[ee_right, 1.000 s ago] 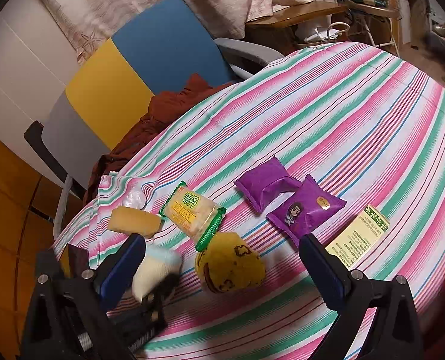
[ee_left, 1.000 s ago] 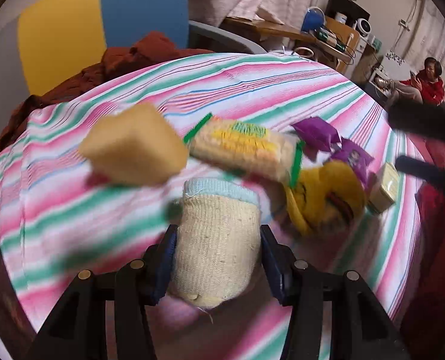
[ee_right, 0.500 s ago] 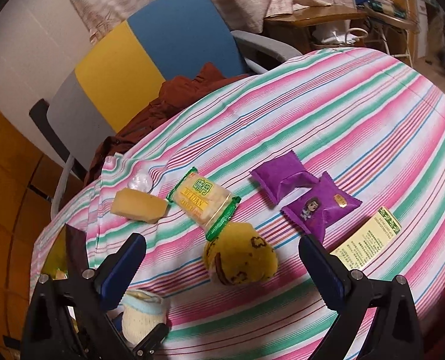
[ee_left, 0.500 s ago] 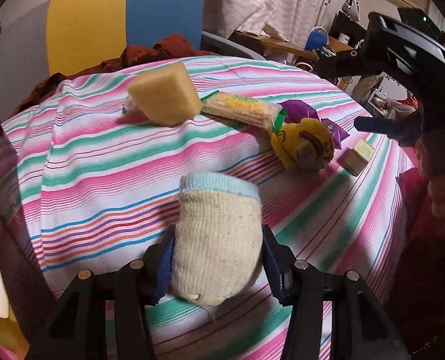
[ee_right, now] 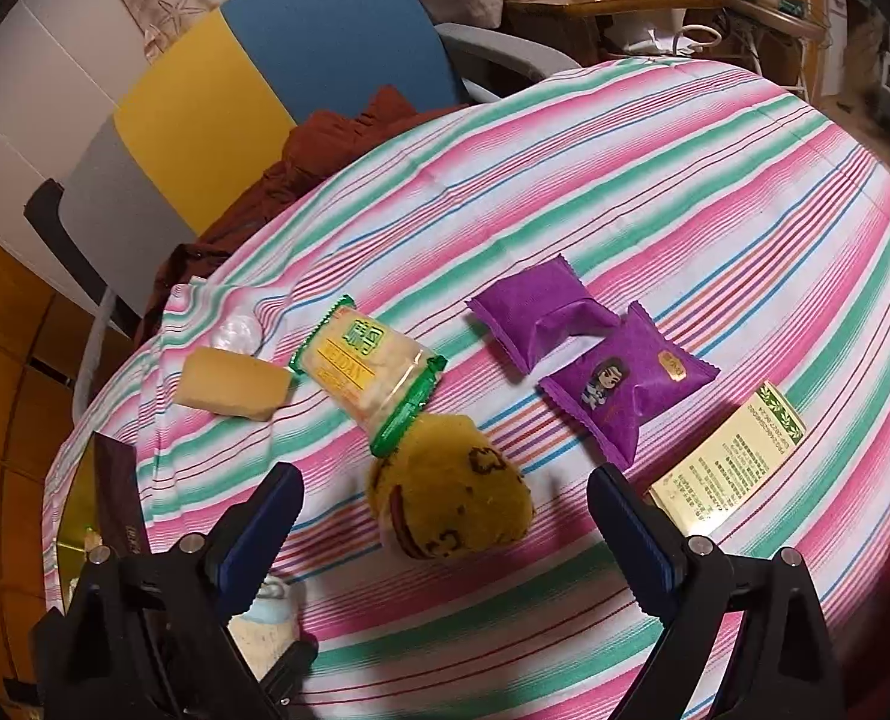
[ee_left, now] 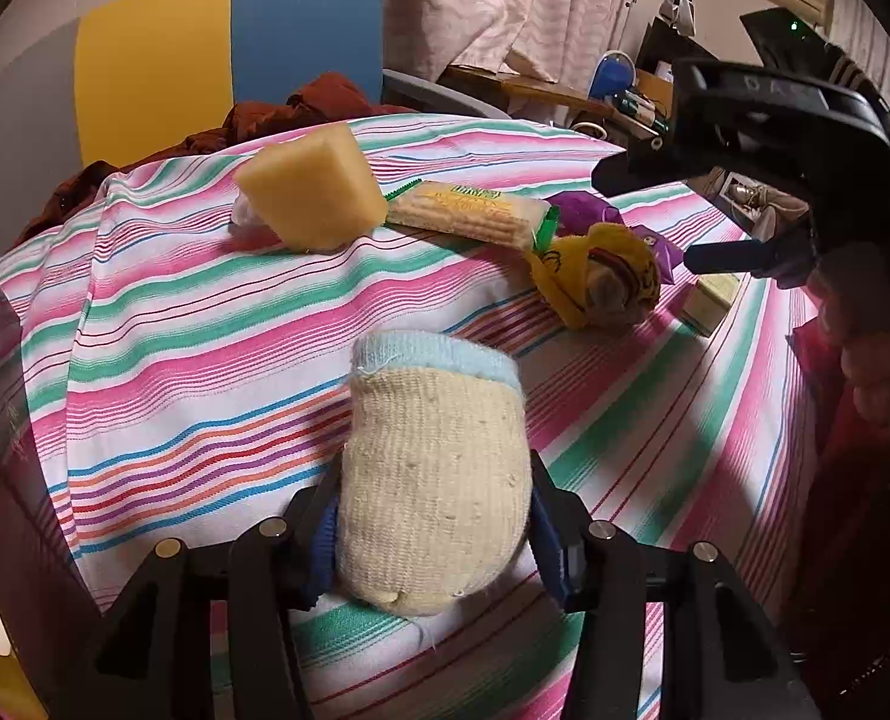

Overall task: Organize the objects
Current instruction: 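Grasp the green cracker packet with the right tool while the left tool holds the sock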

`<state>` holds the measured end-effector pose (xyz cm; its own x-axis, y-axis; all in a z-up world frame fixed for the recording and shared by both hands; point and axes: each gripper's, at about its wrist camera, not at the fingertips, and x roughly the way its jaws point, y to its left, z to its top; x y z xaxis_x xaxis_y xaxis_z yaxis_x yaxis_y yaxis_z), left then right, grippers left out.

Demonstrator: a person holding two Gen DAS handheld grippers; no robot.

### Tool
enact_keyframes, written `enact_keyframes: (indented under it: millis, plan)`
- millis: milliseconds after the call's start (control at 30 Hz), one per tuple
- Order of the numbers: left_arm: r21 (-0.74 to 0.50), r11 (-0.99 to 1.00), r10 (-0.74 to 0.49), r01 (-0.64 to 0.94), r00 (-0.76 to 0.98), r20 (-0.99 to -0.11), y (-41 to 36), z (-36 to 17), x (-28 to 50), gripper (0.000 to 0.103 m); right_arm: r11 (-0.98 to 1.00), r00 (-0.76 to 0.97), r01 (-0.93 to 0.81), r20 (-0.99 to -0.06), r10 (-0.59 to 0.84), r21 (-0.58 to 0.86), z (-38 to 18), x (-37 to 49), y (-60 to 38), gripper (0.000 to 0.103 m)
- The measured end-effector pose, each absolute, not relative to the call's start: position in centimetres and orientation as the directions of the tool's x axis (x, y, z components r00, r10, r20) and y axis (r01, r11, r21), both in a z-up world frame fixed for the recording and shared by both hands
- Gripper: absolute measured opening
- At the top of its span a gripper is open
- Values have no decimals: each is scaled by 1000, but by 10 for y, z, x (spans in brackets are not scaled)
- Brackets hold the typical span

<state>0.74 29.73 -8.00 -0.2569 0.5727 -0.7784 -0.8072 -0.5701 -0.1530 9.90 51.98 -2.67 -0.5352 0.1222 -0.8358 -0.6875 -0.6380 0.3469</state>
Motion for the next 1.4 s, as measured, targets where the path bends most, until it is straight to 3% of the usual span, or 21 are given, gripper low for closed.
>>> enact_keyframes:
  millis: [233, 433, 667, 767, 800, 833, 1133, 1400]
  plan:
    - [-142, -567, 578, -811, -269, -771, 296, -80, 9, 53, -698, -527, -661, -832, 171, 275, -14, 85, 509, 97]
    - [-154, -564, 588, -811, -264, -765, 295, -81, 7, 53, -854, -469, -512, -863, 190, 90, -9, 25, 500, 97]
    - [-165, -561, 593, -811, -255, -764, 294, -82, 5, 54, -929, -325, -354, -916, 235, -112, -43, -31, 500, 94]
    - [-165, -561, 593, -811, -255, -764, 295, -83, 4, 54, -938, -284, -329, -935, 211, -111, -58, -39, 505, 80]
    - [-165, -561, 593, -811, -255, -763, 295, -83, 4, 54, -935, -270, -333, -937, 221, -124, -61, -40, 506, 62]
    - [-163, -561, 593, -812, -256, -763, 295, -83, 4, 54, -931, -264, -341, -938, 227, -129, -62, -39, 508, 52]
    - [-137, -563, 583, -815, -274, -765, 297, -84, 4, 54, -880, -437, -475, -869, 232, 4, -9, 16, 512, 45]
    - [-100, -567, 557, -818, -292, -777, 294, -76, 13, 53, -866, -571, -476, -803, 170, 155, 31, 61, 478, 45]
